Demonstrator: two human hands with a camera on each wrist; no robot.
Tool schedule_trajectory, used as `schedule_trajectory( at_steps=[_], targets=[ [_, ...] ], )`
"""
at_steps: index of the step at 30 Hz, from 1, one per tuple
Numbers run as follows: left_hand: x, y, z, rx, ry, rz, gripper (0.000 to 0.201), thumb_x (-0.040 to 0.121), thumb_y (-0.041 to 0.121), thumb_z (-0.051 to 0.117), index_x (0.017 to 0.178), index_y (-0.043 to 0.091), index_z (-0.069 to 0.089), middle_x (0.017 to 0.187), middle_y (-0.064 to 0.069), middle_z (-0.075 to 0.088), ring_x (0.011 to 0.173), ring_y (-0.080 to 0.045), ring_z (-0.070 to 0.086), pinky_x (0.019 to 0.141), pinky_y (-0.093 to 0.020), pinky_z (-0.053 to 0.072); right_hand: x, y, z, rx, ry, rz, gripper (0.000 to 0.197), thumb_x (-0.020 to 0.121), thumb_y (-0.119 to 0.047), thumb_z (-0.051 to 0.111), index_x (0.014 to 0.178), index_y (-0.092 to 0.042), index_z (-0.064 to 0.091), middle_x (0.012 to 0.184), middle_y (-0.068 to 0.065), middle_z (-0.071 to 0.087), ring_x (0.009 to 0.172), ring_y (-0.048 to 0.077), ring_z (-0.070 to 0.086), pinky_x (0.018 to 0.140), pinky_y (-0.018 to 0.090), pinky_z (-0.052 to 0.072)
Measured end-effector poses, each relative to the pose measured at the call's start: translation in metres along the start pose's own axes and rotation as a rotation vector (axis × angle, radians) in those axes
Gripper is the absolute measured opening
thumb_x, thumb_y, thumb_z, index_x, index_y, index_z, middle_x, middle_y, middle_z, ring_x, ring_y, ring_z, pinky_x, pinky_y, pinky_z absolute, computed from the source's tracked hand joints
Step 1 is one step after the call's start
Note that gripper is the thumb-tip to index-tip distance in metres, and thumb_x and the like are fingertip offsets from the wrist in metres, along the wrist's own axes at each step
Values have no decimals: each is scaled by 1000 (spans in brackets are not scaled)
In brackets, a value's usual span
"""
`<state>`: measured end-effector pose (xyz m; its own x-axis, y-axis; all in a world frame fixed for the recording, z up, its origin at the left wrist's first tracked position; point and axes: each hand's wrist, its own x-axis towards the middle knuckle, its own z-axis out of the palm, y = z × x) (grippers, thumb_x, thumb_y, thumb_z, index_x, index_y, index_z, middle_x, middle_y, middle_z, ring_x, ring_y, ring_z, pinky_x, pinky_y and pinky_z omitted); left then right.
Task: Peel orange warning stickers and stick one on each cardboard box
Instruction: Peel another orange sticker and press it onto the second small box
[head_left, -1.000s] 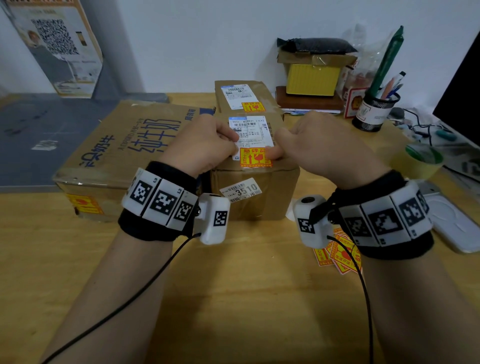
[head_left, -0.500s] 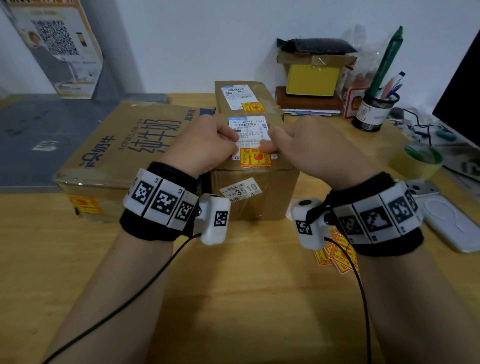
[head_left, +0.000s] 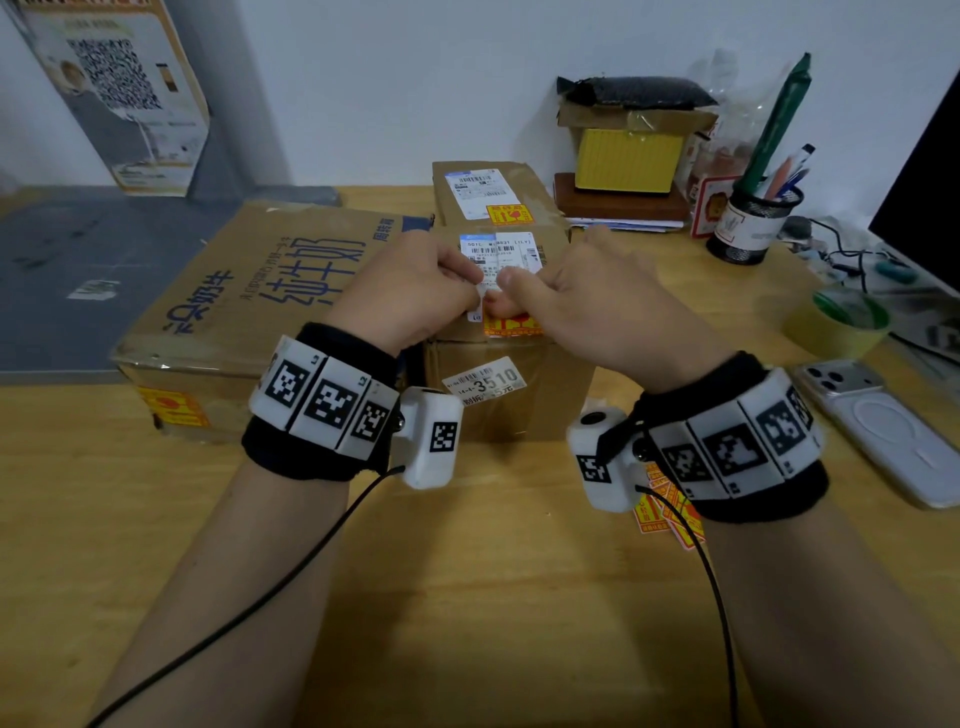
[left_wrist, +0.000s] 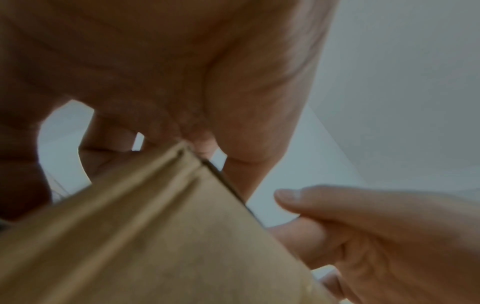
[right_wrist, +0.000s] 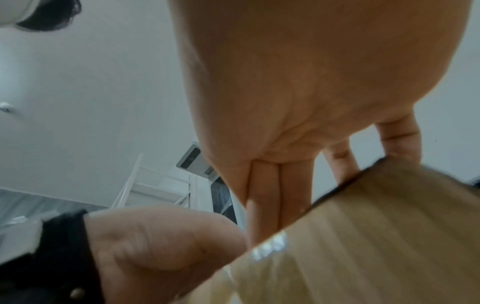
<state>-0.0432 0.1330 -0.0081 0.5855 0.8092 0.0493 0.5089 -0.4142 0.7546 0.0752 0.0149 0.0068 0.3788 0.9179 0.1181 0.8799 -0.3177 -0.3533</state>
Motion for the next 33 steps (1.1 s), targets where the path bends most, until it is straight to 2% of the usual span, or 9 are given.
schedule_trajectory(
  at_steps=[4, 9, 13, 18, 22, 25, 28, 30, 33],
  targets=[
    [-2, 2, -2, 65, -9, 8, 29, 85, 12, 59, 103, 28, 74, 68, 11, 56, 63, -5, 50, 53, -24, 34, -3, 1, -6, 95, 5, -17, 50, 105, -50, 37, 88, -41, 83, 56, -17, 57, 103, 13, 39, 111, 52, 28],
    [-3, 3, -2, 79, -15, 28, 27, 89, 16, 58, 106, 30, 74, 116, -5, 71, 107, -23, 64, 57, -19, 36, 3, 5, 5, 32, 1, -29, 54, 106, -55, 29, 102, -39, 81, 95, -11, 66, 131, 18, 36, 107, 51, 24],
    [-1, 1, -4, 77, -37, 28, 32, 87, 11, 56, 108, 28, 74, 103, 13, 60, 90, -8, 61, 52, -17, 33, 0, 7, -3, 105, -29, -61, 49, 105, -47, 39, 89, -37, 84, 49, -35, 52, 82, 6, 42, 97, 42, 28],
    [3, -5, -1, 51, -37, 46, 29, 92, 8, 56, 111, 23, 72, 113, 1, 67, 87, -9, 62, 44, -6, 33, -5, 9, -6, 193, -21, -84, 53, 105, -42, 41, 76, -34, 84, 55, -35, 60, 68, 6, 50, 91, 35, 34],
    [-5, -5, 6, 101, 12, 63, 25, 99, 16, 51, 116, 26, 67, 126, -11, 63, 85, -13, 57, 70, -19, 41, -10, 11, -5, 376, 25, -64, 54, 103, -44, 45, 69, -29, 84, 58, 13, 61, 56, 12, 47, 63, 29, 39],
    [-9, -3, 7, 99, -11, 56, 22, 101, 18, 50, 116, 26, 64, 131, -15, 59, 98, -24, 60, 78, -27, 40, -17, 13, -5, 537, 120, 13, 43, 102, -37, 53, 77, -23, 84, 44, -11, 55, 50, -1, 50, 56, 17, 34],
    [-14, -1, 4, 98, -36, 17, 22, 101, 20, 50, 122, 23, 58, 137, -14, 52, 100, -17, 56, 90, -31, 45, -21, 21, -2, 554, 276, 135, 24, 97, -30, 59, 110, -24, 78, 83, -26, 70, 92, -10, 64, 73, 8, 42],
    [-19, -2, 2, 102, -31, -56, 33, 101, 25, 52, 133, 15, 51, 146, -13, 43, 116, -23, 55, 102, -38, 45, -25, 26, 0, 475, 174, 249, 40, 96, -35, 59, 133, -21, 65, 122, -9, 68, 120, 15, 62, 96, 28, 51],
    [-28, -3, 0, 89, -29, -129, 37, 100, 34, 53, 122, 5, 57, 120, -13, 63, 107, -28, 62, 84, -39, 56, -36, 22, 0, 565, -78, 390, 27, 100, -38, 55, 120, -21, 65, 109, 3, 68, 86, 24, 74, 65, 32, 63]
  ],
)
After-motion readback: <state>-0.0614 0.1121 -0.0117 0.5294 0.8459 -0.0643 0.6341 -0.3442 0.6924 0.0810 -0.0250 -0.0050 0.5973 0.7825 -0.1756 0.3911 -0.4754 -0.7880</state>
